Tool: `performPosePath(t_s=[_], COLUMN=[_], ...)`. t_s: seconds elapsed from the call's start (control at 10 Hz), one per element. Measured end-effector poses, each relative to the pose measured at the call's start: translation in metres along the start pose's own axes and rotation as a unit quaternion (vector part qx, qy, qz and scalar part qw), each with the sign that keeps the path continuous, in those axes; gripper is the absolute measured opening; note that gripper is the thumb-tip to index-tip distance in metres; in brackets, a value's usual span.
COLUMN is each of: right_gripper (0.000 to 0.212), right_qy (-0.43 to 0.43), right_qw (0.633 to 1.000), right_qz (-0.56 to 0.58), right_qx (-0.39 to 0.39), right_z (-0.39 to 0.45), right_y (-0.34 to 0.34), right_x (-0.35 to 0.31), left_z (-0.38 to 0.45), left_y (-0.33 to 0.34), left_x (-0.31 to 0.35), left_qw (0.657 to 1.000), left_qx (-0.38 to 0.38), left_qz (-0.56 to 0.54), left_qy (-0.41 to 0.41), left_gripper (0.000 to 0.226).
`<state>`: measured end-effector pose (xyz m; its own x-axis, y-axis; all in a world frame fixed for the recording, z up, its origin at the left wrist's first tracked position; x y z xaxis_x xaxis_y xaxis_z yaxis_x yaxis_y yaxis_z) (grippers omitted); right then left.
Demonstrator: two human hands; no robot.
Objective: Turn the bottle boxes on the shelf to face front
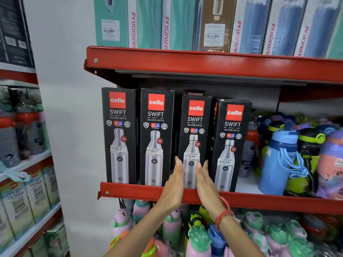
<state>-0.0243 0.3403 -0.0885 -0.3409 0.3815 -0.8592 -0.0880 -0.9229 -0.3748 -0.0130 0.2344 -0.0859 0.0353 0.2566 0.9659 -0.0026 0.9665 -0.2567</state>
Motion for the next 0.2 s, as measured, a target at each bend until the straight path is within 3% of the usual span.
performPosePath(t_s=[0.1, 0.2], right_gripper=[0.073, 0.069], right_qy=[0.005, 0.029], right_qw=[1.0, 0.999], right_qz=[0.005, 0.02], right_qx=[-0.01, -0.009], right_z=[-0.008, -0.018], right_y=[0.002, 0.0], right_x=[-0.007, -0.019], left_z=[-0.006, -0.025], left_y=[-0.001, 0.002], left_x=[0.001, 0.007], left_qw=[1.0, 0.999], left_qx=[-0.016, -0.043], left_qz=[0.008, 0.009], left_qy=[-0.01, 0.005], left_gripper=[0.075, 0.08])
Point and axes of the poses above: each hand's wrist, its own z-axis towards the middle knuckle, its own y-axis out of the palm, x = y × z, the point moved 10 cm from there along z, towards the middle knuckle, and after that the axes turned 11 degrees about -y, right-handed, at the moved point
